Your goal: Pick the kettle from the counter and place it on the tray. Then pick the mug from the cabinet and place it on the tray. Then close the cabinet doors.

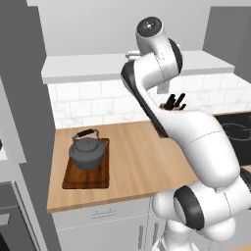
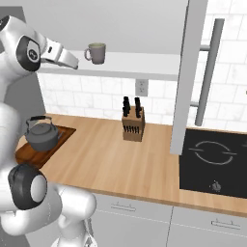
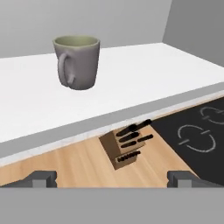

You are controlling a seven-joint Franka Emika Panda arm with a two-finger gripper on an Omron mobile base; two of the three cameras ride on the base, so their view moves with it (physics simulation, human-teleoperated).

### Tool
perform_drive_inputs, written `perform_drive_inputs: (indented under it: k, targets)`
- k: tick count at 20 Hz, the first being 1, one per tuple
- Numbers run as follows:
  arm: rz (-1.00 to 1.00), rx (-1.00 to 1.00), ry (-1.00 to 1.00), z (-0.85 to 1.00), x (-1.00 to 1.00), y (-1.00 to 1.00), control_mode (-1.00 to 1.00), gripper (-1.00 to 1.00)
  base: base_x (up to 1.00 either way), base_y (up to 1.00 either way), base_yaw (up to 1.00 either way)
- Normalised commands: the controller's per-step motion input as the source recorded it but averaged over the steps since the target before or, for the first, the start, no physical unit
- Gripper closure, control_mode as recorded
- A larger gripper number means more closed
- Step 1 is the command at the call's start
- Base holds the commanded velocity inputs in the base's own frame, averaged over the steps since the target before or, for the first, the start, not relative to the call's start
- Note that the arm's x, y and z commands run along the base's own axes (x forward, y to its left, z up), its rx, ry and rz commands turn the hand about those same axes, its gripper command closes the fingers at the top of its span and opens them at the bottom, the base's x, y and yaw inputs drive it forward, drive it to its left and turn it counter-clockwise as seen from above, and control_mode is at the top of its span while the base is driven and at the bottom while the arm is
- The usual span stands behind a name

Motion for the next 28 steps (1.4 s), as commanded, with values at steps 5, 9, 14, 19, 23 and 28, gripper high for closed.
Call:
perform_drive_inputs:
  k: [5, 9, 14, 19, 23, 28]
  targets:
    - [0.00, 0.00, 0.00, -0.02, 0.24, -0.02, -1.00, -1.00, 0.00, 0.00, 0.00]
    - [0.00, 0.00, 0.00, 0.00, 0.26, -0.05, -1.00, -1.00, 0.00, 0.00, 0.00]
    - [-0.06, 0.00, 0.00, 0.00, 0.38, -0.03, -1.00, -1.00, 0.00, 0.00, 0.00]
    - [-0.11, 0.00, 0.00, 0.00, 0.41, 0.00, -1.00, -1.00, 0.00, 0.00, 0.00]
    - [-0.10, 0.00, 0.01, 0.00, 0.32, 0.00, -1.00, -1.00, 0.00, 0.00, 0.00]
    - [-0.08, 0.00, 0.04, 0.00, 0.32, 0.00, -1.00, -1.00, 0.00, 0.00, 0.00]
